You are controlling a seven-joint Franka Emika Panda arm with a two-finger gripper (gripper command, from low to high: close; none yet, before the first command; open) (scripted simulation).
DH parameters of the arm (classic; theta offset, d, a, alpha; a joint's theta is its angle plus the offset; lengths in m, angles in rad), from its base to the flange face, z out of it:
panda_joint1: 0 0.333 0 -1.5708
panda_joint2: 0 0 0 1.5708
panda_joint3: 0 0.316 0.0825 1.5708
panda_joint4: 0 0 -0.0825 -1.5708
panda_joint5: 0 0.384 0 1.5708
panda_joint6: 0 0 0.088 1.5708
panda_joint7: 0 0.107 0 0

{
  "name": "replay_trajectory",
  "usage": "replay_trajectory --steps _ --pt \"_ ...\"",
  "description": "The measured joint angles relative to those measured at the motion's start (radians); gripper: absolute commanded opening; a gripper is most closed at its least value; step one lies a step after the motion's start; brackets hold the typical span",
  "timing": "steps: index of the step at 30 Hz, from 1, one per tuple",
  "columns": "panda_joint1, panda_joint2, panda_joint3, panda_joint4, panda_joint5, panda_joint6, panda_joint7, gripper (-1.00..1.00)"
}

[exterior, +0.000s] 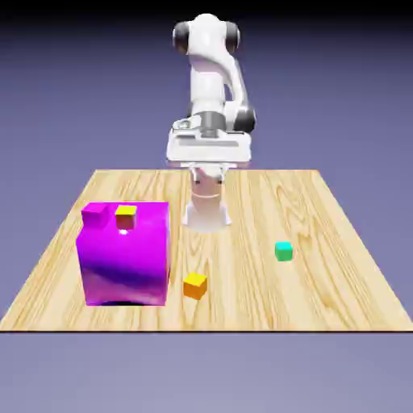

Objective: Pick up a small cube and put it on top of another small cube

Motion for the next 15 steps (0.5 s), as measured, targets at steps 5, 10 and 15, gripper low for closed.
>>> replay_trajectory --steps 5,10,15 --pt "0.049 0.168 0.082 0.099 -0.076 -0.217 0.032 0.00" --pt "0.094 0.345 0.170 0.199 -0.166 -0.435 0.064 0.00" --pt "0.145 0.521 0.259 0.298 -0.255 -0.652 0.095 0.00"
